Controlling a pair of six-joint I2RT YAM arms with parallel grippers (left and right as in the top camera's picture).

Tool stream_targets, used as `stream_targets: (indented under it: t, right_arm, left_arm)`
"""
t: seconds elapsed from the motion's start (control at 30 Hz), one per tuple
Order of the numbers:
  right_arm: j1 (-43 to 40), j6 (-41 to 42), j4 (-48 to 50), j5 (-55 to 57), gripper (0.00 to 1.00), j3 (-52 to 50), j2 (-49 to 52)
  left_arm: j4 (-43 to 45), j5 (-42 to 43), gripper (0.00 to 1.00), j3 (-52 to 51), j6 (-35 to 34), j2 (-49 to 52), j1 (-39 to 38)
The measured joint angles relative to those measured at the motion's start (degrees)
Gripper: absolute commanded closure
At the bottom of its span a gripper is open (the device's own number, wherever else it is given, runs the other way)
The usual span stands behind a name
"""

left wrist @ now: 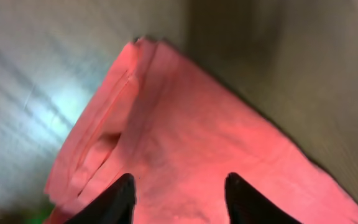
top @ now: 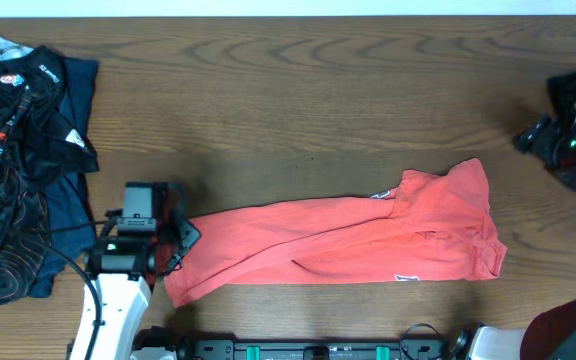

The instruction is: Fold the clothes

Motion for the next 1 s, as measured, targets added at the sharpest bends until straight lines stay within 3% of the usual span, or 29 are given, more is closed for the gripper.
stream_targets:
  t: [0.23, 0.53, 0.87, 0.9, 1.0]
  right_arm:
    - [3.8, -4.0, -4.1, -0.2, 0.16, 3.0, 0.0]
    - [10.1, -7.0, -4.8, -2.7, 0.14, 3.0, 0.0]
    - [13.8, -9.2, -4.7, -5.0, 0.14, 3.0, 0.0]
    - [13.9, -9.4, -4.7, -5.2, 0.14, 3.0, 0.0]
    - [13.9, -9.7, -4.4, -6.3, 0.16, 3.0, 0.0]
  left_arm:
    - [-0.8, 7.3, 0.43, 0.0, 1.7, 4.0, 7.8]
    - [0.4, 9.5, 0.37, 0.0, 5.7, 11.1, 15.4]
    - [8.4, 10.6, 0.30, 0.0, 9.6, 22.9, 16.7]
    - [8.9, 10.7, 0.33, 0.0, 9.9, 24.0, 16.7]
    - [9.6, 10.6, 0.65, 0.2, 10.3, 26.9, 16.7]
